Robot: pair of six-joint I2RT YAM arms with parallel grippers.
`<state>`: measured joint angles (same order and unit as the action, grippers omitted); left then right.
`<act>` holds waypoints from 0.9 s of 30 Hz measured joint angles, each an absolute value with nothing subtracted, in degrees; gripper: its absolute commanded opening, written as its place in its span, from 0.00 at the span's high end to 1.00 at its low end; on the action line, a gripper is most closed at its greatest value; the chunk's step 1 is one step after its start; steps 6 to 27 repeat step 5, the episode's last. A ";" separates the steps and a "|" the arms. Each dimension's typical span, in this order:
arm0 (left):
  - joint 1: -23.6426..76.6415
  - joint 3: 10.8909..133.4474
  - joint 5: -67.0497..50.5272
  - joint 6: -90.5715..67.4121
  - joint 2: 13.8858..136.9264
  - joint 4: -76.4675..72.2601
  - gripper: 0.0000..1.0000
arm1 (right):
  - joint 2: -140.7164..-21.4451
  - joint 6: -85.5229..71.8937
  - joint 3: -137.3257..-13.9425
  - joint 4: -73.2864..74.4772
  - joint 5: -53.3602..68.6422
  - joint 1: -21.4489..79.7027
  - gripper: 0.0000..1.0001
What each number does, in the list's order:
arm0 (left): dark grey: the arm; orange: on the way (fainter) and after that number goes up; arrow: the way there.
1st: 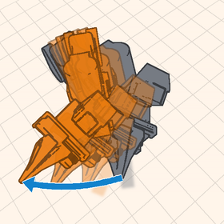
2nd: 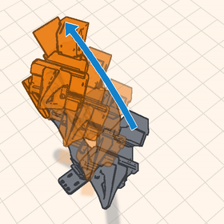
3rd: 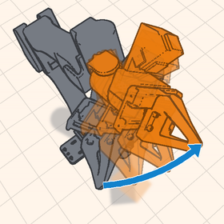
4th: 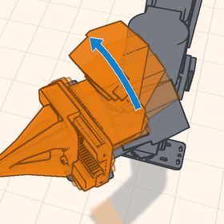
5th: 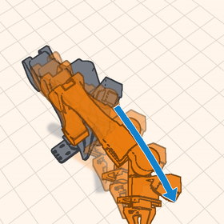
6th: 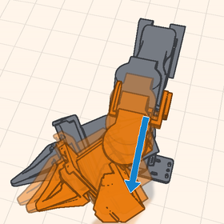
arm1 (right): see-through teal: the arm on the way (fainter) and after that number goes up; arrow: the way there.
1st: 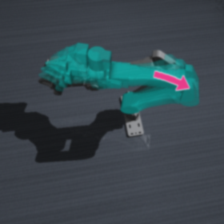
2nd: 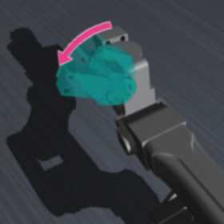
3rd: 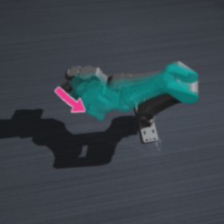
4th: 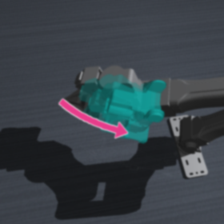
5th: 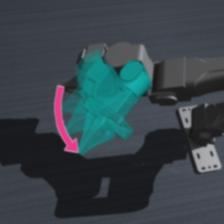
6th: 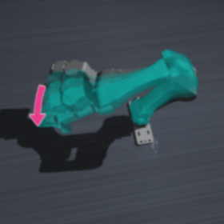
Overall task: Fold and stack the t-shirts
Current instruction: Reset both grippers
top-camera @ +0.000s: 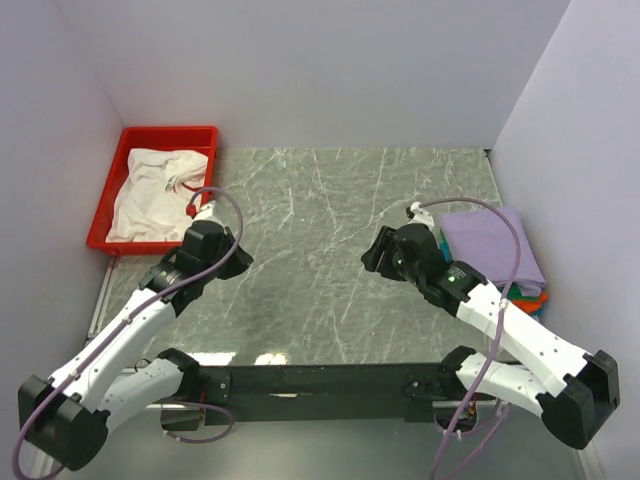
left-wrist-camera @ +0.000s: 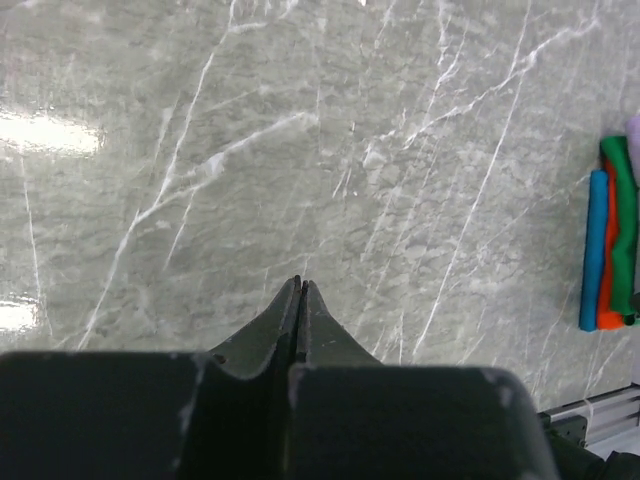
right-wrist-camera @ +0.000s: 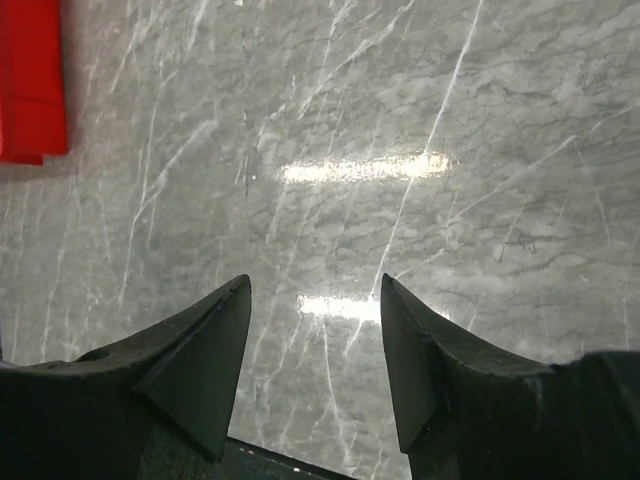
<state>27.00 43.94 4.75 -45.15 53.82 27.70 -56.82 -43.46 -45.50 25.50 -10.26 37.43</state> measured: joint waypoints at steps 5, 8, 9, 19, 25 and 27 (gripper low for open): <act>27.00 42.33 5.45 -45.74 50.70 27.70 0.98 | -53.28 -41.85 -44.56 24.73 -11.11 37.63 0.38; 27.00 42.33 5.45 -45.74 50.70 27.70 0.98 | -53.28 -41.85 -44.56 24.73 -11.11 37.63 0.38; 27.00 42.33 5.45 -45.74 50.70 27.70 0.98 | -53.28 -41.85 -44.56 24.73 -11.11 37.63 0.38; 27.00 42.33 5.45 -45.74 50.70 27.70 0.98 | -53.28 -41.85 -44.56 24.73 -11.11 37.63 0.38; 27.00 42.33 5.45 -45.74 50.70 27.70 0.98 | -53.28 -41.85 -44.56 24.73 -11.11 37.63 0.38; 27.00 42.33 5.45 -45.74 50.70 27.70 0.98 | -53.28 -41.85 -44.56 24.73 -11.11 37.63 0.38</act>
